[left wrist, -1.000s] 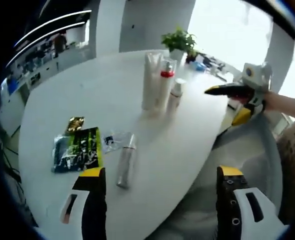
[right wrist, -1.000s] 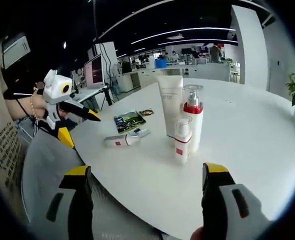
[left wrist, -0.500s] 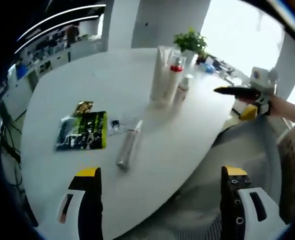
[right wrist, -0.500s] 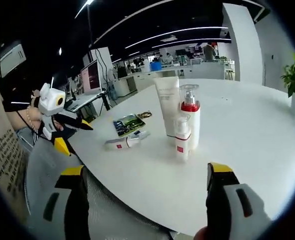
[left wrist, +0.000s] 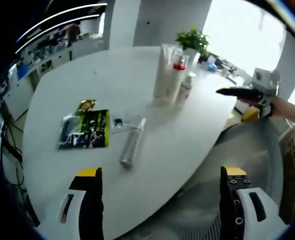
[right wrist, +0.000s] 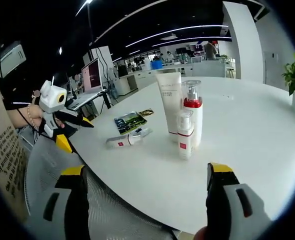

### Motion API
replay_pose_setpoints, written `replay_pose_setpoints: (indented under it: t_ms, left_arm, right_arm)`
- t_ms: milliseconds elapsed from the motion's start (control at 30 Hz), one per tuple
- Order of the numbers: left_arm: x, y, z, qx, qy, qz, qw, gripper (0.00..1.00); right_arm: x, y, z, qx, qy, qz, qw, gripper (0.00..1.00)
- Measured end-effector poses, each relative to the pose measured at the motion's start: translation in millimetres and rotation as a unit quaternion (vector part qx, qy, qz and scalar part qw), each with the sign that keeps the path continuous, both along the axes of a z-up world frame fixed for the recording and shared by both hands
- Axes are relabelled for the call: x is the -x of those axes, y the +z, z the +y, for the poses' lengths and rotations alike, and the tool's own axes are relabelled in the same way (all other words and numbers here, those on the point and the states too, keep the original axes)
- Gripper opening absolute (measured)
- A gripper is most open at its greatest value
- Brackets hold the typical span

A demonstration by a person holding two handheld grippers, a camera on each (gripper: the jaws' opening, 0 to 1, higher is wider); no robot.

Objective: Arrange the skincare products in the storage area until every visible bottle or jar stands upright without overlapping.

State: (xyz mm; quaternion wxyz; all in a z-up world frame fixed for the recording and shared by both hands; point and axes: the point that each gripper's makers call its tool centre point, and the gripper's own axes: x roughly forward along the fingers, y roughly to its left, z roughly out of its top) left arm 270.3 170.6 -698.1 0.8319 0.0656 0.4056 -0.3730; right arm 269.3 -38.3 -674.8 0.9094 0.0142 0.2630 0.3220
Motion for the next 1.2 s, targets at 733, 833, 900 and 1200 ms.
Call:
replay_pose_setpoints:
  t_ms: [733, 833, 900, 1200]
  left_arm:
    - [-33.4, -27.8, -5, -0.100, -0.055, 0.017, 0.9933, 0.76]
    - [-40.6, -29.2, -8, -0.111, -0.069, 0.016, 0.9913, 0.72]
    - [-45.5, -30.6, -10, -0.116, -0.074, 0.016, 0.9904, 0.70]
    - [-54.1, -46.4, -13, -0.145, -0.092, 0.033, 0.9846, 0.60]
  right_arm:
    - [-1, 0.6, 2, -0.003, -0.008, -0.003, 1.0000, 1.00]
    - [-1, 0.1, 2, -0.001, -0.009, -0.003, 1.0000, 1.00]
    - [-1, -0.2, 2, 0.001, -0.010, -0.003, 1.0000, 1.00]
    - [-1, -1.7, 1, 0.003, -0.013, 0.000, 0.9999, 1.00]
